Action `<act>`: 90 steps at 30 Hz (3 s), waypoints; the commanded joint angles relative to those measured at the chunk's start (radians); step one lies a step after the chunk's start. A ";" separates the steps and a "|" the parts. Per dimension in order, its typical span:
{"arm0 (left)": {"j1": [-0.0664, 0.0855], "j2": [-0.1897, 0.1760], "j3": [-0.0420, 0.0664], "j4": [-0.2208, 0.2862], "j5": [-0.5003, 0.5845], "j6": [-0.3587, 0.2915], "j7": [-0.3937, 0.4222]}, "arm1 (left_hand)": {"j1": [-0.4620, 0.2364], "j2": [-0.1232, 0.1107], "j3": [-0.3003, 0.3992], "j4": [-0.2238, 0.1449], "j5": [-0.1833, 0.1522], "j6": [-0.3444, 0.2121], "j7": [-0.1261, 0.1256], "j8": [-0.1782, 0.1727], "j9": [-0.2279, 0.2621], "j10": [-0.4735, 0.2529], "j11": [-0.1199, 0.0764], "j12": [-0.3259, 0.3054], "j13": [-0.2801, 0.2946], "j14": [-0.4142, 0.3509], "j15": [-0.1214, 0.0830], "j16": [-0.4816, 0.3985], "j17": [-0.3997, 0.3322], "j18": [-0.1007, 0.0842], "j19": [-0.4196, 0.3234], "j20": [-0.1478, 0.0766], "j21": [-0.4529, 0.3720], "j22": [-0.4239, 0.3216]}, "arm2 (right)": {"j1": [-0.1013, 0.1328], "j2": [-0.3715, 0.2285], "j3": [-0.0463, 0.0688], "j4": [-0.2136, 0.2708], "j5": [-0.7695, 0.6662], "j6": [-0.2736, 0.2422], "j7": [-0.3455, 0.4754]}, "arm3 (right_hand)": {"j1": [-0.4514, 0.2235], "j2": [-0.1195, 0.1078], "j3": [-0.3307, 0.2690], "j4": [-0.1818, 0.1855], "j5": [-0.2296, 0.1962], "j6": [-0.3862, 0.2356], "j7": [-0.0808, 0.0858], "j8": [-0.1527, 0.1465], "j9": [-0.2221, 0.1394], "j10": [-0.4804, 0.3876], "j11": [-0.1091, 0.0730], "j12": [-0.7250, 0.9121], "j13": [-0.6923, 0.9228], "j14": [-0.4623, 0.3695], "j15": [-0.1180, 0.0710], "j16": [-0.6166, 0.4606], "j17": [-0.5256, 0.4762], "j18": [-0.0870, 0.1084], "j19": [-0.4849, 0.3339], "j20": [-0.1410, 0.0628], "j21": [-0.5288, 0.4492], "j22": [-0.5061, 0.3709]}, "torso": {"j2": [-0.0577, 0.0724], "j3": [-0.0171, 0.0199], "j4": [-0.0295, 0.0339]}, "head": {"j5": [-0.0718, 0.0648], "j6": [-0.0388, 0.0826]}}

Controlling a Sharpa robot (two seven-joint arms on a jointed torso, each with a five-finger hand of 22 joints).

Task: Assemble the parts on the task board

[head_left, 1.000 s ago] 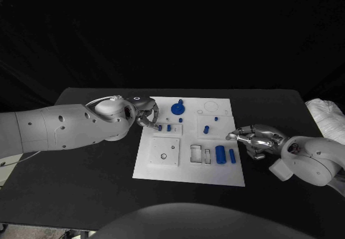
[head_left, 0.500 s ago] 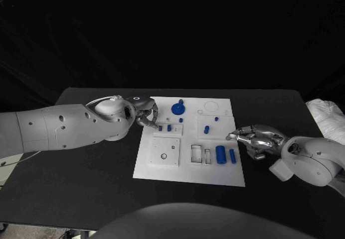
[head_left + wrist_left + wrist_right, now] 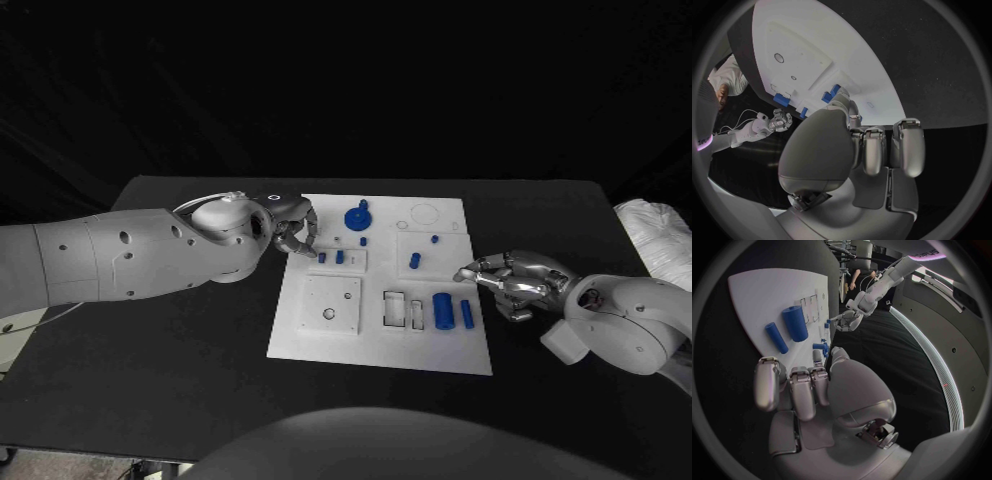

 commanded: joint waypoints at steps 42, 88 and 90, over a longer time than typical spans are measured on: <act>0.007 0.051 0.015 0.008 0.062 -0.233 0.217 | 0.109 -0.074 0.242 -0.002 0.085 -0.097 0.119 -0.497 -0.451 -0.610 0.124 -1.226 -0.781 -0.032 0.092 -0.313 -0.034 0.036 -0.009 0.080 -0.126 0.196 | -0.001 -0.010 0.000 0.015 -0.007 -0.003 0.014 | 0.016 0.005 0.007 -0.002 0.006 -0.005 0.001 -0.003 -0.001 0.156 -0.050 -0.004 0.060 0.104 -0.009 0.003 0.263 -0.003 0.007 -0.002 0.003 0.187 | 0.004 0.0006 -0.0026 | -0.020 0.000; 0.009 0.172 0.029 -0.079 -0.095 -0.120 0.170 | 0.122 -0.055 0.163 -0.012 0.098 0.024 0.095 -0.527 -0.628 -0.511 0.106 -1.312 -1.050 0.057 0.066 -0.172 0.058 0.027 0.028 0.063 -0.084 0.208 | 0.000 -0.011 0.001 0.017 -0.007 0.008 0.020 | 0.016 0.002 0.008 -0.002 0.006 -0.005 0.001 -0.003 -0.001 0.156 -0.049 -0.004 0.060 0.104 -0.009 0.003 0.263 -0.003 0.007 -0.002 0.002 0.186 | 0.002 0.0000 -0.0013 | -0.019 0.000; 0.009 0.172 0.029 -0.080 -0.093 -0.122 0.171 | 0.121 -0.055 0.163 -0.012 0.098 0.024 0.095 -0.528 -0.630 -0.507 0.106 -1.311 -1.051 0.057 0.066 -0.172 0.057 0.027 0.027 0.062 -0.086 0.207 | 0.000 -0.011 0.001 0.017 -0.007 0.008 0.020 | 0.015 0.002 0.008 -0.001 0.006 -0.005 0.001 -0.003 -0.001 0.156 -0.049 -0.004 0.060 0.104 -0.009 0.003 0.263 -0.003 0.007 -0.002 0.002 0.186 | 0.002 -0.0001 -0.0015 | -0.019 0.000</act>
